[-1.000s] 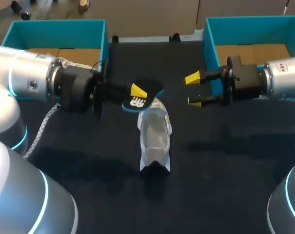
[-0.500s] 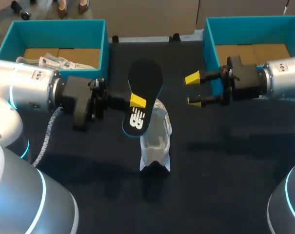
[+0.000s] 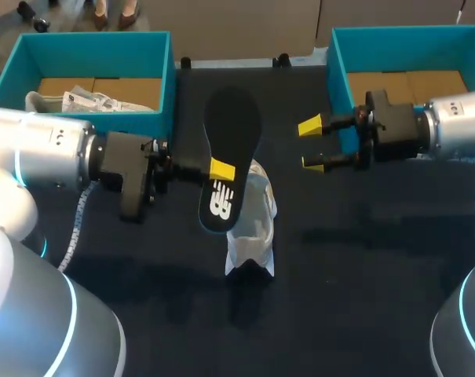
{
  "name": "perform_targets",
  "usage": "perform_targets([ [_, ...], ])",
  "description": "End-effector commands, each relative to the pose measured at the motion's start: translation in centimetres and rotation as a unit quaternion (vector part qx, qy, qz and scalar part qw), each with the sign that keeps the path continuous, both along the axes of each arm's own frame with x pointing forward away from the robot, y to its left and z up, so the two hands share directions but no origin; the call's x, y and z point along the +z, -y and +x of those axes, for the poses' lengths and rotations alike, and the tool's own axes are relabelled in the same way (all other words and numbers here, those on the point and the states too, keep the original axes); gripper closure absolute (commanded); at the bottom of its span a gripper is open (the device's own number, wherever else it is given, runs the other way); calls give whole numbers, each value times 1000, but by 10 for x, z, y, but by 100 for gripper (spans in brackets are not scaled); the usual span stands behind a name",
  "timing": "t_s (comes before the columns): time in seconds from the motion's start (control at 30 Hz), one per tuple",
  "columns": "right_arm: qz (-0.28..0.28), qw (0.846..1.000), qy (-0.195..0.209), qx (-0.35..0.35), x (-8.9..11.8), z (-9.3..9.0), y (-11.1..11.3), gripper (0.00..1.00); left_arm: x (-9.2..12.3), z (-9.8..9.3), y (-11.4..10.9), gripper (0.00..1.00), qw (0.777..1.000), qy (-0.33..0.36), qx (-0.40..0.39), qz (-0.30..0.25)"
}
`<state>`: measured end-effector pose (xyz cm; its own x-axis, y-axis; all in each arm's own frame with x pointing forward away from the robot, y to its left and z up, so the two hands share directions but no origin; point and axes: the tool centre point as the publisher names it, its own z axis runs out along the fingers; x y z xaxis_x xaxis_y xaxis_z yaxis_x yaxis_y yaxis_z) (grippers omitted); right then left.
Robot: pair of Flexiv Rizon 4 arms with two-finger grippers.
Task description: Take the shoe out of the shoebox, open the shoe tongue, remove and reinsert the insole, then place the shoe into the shoebox
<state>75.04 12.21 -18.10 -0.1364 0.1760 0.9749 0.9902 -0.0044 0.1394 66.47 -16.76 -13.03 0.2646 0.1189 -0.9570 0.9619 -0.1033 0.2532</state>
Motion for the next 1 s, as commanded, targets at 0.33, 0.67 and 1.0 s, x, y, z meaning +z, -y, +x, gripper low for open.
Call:
perform_targets([
  [0.33, -1, 1000, 0, 0, 0, 0, -1, 0, -57, 19, 12, 100, 999, -18, -8, -49],
  [0.67, 6, 1000, -1, 4, -1, 0, -5, 0, -72, 30, 25, 100, 998, -15, 10, -67],
  [1.0, 41, 999, -4, 19, 2, 3, -25, 0, -66, 28, 44, 100, 996, -18, 13, -83],
])
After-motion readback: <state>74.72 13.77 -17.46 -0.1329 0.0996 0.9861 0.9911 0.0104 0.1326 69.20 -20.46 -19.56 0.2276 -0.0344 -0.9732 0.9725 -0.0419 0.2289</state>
